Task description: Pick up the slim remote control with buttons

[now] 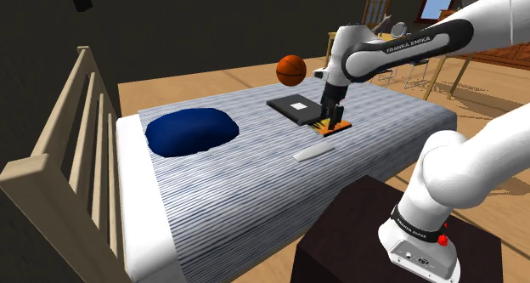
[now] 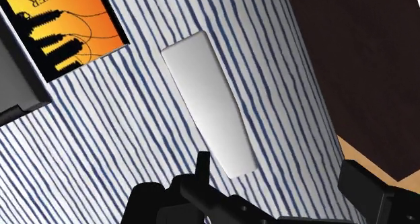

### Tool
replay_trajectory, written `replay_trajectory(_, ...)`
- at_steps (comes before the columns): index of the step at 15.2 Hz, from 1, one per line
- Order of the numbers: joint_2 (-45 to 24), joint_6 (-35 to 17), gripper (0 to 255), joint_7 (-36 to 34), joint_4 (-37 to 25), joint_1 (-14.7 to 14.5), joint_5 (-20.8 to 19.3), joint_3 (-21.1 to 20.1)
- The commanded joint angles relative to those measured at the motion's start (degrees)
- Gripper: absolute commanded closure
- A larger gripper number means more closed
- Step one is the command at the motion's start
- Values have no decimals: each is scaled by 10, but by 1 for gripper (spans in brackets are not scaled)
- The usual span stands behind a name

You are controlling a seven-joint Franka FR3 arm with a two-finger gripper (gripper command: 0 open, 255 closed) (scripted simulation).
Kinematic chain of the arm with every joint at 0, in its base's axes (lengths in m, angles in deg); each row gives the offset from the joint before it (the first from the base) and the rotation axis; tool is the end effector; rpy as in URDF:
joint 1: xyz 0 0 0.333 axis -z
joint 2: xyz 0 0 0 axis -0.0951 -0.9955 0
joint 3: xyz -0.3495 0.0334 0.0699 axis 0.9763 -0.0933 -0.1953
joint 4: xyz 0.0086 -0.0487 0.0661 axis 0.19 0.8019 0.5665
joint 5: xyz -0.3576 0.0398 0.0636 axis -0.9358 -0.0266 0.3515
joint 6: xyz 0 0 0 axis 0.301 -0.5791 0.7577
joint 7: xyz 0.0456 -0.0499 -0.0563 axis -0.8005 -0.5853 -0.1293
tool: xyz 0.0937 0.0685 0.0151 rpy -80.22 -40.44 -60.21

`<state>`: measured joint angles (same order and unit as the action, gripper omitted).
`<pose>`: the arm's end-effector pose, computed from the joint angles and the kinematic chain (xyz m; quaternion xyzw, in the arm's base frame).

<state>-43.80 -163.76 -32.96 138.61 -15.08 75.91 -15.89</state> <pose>0.3149 -0.0766 0.4746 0.9154 0.4013 0.0260 0.0169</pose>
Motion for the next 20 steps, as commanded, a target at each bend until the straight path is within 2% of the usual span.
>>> replay_trajectory(1, -32, -36, 0, 56, 7, -12, -8, 26)
replay_trajectory(6, -139, -136, 0, 194, 11, -54, -7, 88)
replay_trajectory(10, -242, -215, 0, 322, 1, -96, 29, 133)
replay_trajectory(17, -304, -283, 0, 354, 14, -108, 72, 144)
replay_trajectory(20, -310, -288, 0, 358, 14, -109, 77, 144)
